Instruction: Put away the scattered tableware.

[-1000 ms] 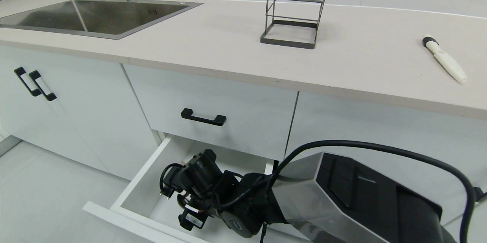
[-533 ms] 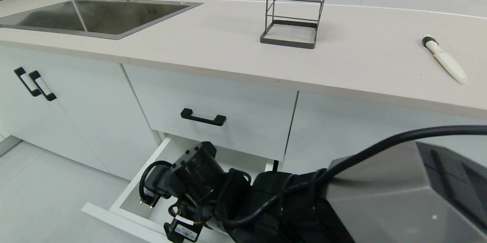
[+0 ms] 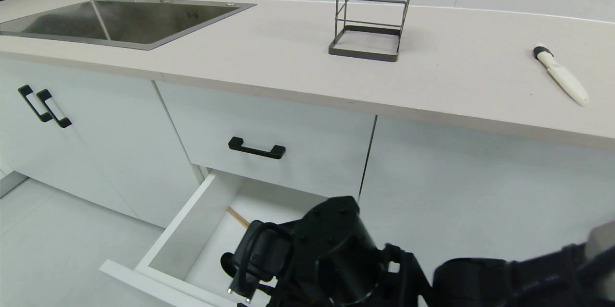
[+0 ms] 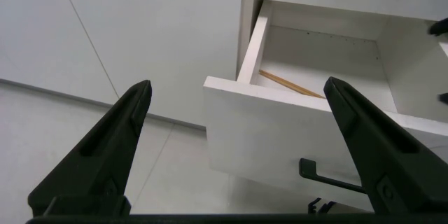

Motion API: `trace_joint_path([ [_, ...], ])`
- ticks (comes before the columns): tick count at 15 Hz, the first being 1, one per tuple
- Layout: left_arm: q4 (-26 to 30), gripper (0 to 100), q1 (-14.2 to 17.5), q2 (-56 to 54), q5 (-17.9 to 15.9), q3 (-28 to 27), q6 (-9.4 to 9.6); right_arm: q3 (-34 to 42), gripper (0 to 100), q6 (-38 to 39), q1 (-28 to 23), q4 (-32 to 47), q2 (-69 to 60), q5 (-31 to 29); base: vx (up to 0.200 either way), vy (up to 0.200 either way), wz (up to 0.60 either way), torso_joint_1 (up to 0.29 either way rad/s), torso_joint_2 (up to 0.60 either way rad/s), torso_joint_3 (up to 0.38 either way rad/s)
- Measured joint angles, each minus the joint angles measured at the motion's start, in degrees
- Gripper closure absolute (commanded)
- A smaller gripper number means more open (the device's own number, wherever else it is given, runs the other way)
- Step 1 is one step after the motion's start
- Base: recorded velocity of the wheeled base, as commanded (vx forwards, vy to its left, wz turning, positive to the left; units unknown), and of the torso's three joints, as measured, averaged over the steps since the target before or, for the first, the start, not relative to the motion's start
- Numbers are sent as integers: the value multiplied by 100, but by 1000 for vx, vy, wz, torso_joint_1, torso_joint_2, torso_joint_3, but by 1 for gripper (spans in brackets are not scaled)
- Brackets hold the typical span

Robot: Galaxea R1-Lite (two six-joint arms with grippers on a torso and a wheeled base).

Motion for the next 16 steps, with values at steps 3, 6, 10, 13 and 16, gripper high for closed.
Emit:
trace_joint_path([
  [3,0,0,0,0,0,0,0,1273,0,-4,-72,-909,-728,9,0,0,0,0,0,0],
  [6,0,0,0,0,0,0,0,2149,0,27,-160,-1158,-1652,108,0,0,0,0,0,0],
  [10,0,0,0,0,0,0,4,3170,0,44,-418,-1180,-2931,364,0,0,0,0,0,0],
  [13,0,0,0,0,0,0,0,3985,0,73,-634,-1098,-3969,468,0,0,0,0,0,0],
  [16,2,0,0,0,0,0,4,4699,0,311,-750,-780,-5062,492,0,0,0,0,0,0],
])
